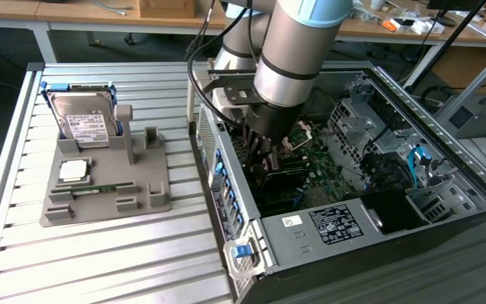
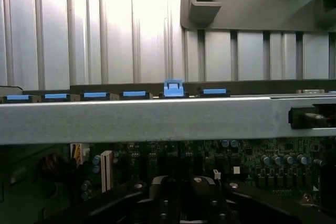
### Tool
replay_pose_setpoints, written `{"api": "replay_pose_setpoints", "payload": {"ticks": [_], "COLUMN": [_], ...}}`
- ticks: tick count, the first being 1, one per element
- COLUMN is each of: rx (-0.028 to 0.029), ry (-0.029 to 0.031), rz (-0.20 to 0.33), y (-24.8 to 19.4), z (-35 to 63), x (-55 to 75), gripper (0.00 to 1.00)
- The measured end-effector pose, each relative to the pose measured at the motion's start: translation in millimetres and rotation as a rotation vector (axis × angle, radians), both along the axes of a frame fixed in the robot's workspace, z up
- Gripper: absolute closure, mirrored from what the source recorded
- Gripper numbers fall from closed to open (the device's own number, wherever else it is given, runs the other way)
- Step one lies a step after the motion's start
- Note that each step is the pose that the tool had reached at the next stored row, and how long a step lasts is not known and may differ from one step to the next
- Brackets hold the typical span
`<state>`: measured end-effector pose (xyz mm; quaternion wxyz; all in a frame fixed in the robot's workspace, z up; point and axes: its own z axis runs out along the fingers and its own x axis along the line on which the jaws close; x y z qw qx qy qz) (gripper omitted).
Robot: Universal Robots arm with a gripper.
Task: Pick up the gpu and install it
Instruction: 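Press down on the gpu until it lock into place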
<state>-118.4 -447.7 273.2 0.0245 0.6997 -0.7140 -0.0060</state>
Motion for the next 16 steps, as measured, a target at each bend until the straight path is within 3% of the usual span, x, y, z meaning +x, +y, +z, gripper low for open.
{"api": "replay_pose_setpoints", "payload": {"ticks": [16], "rx": [0.0004], "ry": [-0.0001], "rz": [0.0], "y": [-0.1], "z": [-4.8], "x": [-1.9], "gripper": [0.89]}}
